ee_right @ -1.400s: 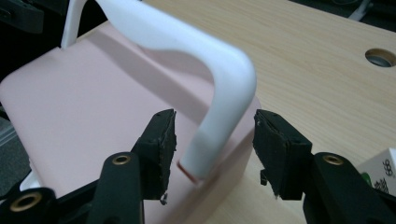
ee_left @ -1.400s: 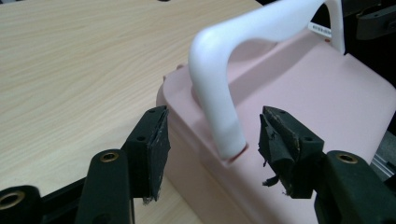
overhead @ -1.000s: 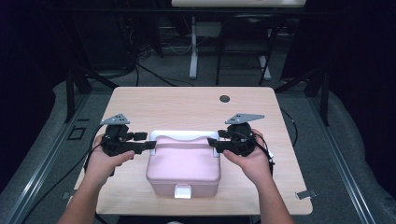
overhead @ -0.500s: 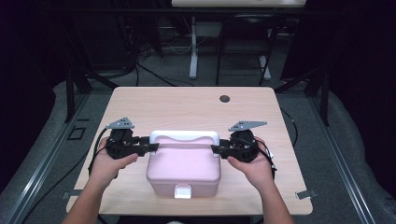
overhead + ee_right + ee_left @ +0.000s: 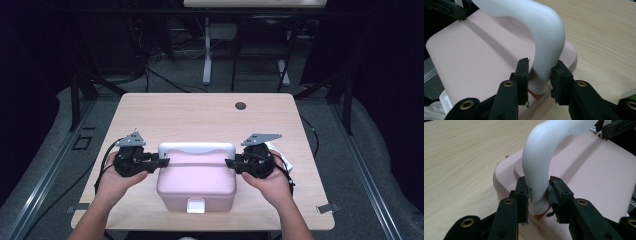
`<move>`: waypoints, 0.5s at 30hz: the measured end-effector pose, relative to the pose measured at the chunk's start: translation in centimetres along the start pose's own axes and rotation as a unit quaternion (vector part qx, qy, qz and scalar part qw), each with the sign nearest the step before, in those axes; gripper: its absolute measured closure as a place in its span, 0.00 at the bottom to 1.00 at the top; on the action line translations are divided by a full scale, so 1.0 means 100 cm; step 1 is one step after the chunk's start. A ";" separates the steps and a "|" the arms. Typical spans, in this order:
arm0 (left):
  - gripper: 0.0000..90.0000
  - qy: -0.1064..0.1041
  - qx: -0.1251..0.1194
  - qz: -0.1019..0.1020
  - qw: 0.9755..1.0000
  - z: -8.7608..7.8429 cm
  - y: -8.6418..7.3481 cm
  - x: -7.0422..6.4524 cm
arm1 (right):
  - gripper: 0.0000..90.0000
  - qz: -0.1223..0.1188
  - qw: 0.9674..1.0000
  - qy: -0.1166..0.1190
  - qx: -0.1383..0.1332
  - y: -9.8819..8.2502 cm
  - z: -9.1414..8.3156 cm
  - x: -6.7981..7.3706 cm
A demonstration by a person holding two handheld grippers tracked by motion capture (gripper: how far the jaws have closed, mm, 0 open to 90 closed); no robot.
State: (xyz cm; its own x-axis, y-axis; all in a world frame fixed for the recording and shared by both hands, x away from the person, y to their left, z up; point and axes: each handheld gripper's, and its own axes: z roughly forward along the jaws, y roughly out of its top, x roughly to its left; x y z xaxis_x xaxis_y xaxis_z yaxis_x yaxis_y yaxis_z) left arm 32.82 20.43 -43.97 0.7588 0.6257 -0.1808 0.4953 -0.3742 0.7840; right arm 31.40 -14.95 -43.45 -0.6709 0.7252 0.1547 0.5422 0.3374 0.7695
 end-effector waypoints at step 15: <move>0.82 -0.011 0.004 -0.001 1.000 -0.005 -0.002 0.000 | 0.81 -0.008 1.000 0.012 0.001 -0.001 -0.001 0.002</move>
State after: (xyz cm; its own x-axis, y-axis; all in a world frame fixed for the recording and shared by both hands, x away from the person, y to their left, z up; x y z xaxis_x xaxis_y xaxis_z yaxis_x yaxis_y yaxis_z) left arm 32.55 20.83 -43.82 0.7666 0.6114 -0.1962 0.5006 -0.3777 0.7789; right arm 31.12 -14.90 -43.42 -0.6917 0.7048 0.1575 0.5325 0.3504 0.7705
